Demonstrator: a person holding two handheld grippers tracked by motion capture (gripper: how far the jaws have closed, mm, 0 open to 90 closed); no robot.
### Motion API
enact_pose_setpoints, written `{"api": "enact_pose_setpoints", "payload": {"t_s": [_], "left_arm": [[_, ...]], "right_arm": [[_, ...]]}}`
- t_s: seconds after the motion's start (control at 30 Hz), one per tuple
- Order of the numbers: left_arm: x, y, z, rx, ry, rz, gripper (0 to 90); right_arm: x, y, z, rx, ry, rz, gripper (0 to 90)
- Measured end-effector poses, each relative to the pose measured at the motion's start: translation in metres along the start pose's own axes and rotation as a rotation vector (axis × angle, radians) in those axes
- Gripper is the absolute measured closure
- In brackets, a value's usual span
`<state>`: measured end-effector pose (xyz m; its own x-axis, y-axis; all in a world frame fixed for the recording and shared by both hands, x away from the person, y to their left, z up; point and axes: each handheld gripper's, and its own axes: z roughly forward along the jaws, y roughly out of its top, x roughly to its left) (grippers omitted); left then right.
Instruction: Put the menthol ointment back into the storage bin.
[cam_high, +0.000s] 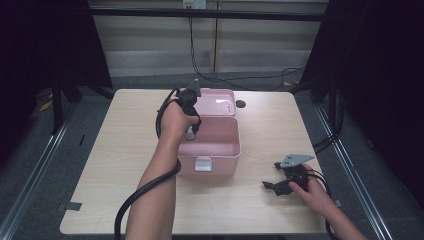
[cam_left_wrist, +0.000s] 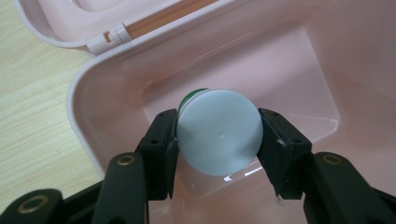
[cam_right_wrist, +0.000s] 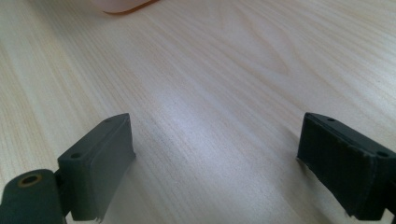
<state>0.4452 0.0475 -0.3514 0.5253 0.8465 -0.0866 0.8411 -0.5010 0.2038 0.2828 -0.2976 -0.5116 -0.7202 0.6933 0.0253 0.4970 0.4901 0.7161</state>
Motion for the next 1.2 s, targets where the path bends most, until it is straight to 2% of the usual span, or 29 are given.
{"api": "enact_pose_setpoints", "payload": {"t_s": [0.13,0.4,0.47,0.53,0.57,0.77,0.8,0.9,0.93,1.0,1.2], "left_arm": [[0.001,0.002,0.007,-0.013,0.005,-0.018,50.3],[0.005,0.002,0.022,0.000,0.012,-0.038,50.3],[0.007,0.003,0.025,-0.006,0.008,-0.023,50.3],[0.006,0.003,0.029,-0.002,0.010,-0.048,50.3],[0.007,0.003,0.030,0.003,0.005,-0.041,50.3],[0.007,0.005,0.037,-0.002,0.016,-0.062,50.2],[0.007,0.005,0.039,-0.001,0.010,-0.052,50.2],[0.006,0.006,0.042,-0.008,0.016,-0.064,50.2],[0.007,0.007,0.043,-0.002,0.014,-0.048,50.2],[0.005,0.007,0.045,-0.005,0.016,-0.061,50.2],[0.005,0.009,0.052,0.006,0.014,-0.063,50.2]], "right_arm": [[0.000,0.000,0.000,0.000,0.000,0.000,9.9],[0.000,0.000,0.000,-0.002,0.003,0.000,9.9],[0.000,0.000,0.000,-0.002,0.003,0.000,9.9],[0.000,0.000,0.000,0.000,0.000,0.000,9.9],[0.000,0.000,0.000,-0.002,0.003,0.001,9.9],[0.000,0.000,0.000,-0.002,0.003,0.001,9.9],[0.000,0.000,0.000,-0.001,0.002,0.000,9.9],[0.000,0.000,0.000,-0.001,0.002,0.000,9.9],[0.000,0.000,0.000,-0.002,0.003,0.000,9.9],[0.000,0.000,0.000,-0.002,0.003,-0.001,9.9],[-0.001,0.000,0.000,-0.004,-0.001,-0.006,9.9]]}}
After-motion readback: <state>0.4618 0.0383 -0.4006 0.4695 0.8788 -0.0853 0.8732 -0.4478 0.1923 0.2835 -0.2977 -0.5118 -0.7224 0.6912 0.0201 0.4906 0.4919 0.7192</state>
